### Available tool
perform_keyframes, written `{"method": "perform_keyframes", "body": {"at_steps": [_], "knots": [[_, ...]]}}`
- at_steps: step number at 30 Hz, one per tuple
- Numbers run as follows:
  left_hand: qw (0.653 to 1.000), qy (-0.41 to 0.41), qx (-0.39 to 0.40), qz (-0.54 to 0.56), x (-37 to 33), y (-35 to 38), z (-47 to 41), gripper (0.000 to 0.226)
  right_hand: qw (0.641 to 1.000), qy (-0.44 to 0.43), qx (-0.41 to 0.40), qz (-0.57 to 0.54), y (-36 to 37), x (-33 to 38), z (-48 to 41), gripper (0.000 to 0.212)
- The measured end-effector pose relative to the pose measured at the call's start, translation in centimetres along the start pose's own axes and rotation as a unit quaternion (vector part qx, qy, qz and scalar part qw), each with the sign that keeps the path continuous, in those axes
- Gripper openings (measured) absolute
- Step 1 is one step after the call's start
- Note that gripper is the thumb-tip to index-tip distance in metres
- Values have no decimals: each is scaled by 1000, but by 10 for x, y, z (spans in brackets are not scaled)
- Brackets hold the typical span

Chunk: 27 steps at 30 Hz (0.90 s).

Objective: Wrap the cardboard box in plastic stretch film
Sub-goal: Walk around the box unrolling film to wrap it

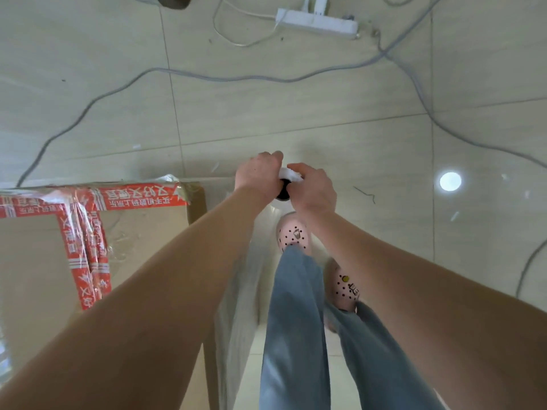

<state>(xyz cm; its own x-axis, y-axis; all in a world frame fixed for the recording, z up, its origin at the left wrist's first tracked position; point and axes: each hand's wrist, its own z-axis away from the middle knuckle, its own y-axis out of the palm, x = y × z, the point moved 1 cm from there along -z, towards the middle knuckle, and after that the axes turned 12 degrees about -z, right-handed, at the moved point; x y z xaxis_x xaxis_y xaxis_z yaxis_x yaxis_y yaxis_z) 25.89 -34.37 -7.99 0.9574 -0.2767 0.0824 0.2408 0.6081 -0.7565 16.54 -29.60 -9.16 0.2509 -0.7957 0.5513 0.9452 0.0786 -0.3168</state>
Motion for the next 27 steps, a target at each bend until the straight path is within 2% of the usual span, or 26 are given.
{"method": "perform_keyframes", "body": {"at_steps": [2,6,8,14,18,20,24,27], "knots": [[999,-34,13,31,11,-5,-8,16,1000,5,-16,-12,3,9,-6,31],[986,-102,29,131,38,-8,-19,15,995,67,-17,-74,21,20,-13,53],[979,-121,32,162,49,-7,-23,16,990,77,-16,-117,30,29,-17,51],[958,-175,39,223,75,-7,-29,20,994,31,-21,-103,43,56,-27,34],[944,-210,56,246,80,-6,-28,30,996,-14,-34,-86,47,64,-28,33],[960,-181,34,209,78,-9,-31,34,997,-18,-37,-65,48,68,-30,28],[992,-35,-21,115,74,-21,-46,26,999,-33,-11,-23,46,75,-36,20],[996,-15,-22,84,74,-28,-54,20,999,-6,-39,-33,43,75,-41,30]]}}
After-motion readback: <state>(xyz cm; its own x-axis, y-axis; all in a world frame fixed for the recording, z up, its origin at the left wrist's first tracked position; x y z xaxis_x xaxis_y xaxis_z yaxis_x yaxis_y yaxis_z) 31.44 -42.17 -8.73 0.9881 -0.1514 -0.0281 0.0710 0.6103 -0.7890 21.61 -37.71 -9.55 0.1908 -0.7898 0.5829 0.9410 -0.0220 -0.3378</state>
